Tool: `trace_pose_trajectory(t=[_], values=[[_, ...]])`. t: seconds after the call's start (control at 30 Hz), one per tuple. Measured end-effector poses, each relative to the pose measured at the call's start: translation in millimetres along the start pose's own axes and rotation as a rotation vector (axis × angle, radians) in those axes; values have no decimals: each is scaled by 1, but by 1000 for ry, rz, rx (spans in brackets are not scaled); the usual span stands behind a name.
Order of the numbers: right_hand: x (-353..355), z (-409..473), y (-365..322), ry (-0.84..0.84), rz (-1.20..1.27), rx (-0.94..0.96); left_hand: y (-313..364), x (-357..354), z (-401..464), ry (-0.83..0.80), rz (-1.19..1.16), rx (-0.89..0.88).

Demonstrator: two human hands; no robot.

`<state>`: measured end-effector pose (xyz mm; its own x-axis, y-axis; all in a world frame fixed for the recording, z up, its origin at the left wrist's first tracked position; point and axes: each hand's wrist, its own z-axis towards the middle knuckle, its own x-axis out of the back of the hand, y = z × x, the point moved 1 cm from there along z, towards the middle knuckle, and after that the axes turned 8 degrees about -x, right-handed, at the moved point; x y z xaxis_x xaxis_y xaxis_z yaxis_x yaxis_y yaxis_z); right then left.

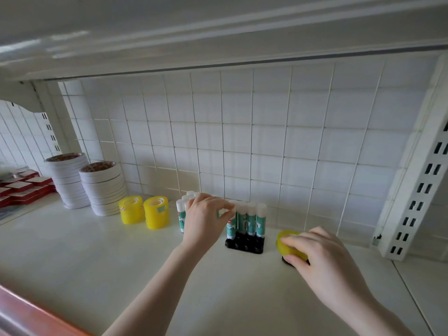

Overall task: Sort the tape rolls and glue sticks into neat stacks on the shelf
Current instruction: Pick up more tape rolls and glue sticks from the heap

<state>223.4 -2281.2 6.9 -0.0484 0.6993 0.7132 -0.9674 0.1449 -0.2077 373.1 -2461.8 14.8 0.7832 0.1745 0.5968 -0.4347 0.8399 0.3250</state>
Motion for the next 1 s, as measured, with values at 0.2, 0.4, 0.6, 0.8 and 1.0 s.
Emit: trace_pose_trajectory(t=[0.2,0.4,0.6,0.8,1.0], values=[[3,11,-5,34,-6,20,-2,7,-1,-22,56,-86],[-3,30,-22,57,2,72,-23,44,-4,87,176,-166],[-37,62,-68,98,48,156,-76,96,-28,137,263,-69],[-80,99,-126,50,103,193,-135,140,-59,95,311,90],[-120,133,-176,-83,187,218,-180,155,-83,40,339,204]])
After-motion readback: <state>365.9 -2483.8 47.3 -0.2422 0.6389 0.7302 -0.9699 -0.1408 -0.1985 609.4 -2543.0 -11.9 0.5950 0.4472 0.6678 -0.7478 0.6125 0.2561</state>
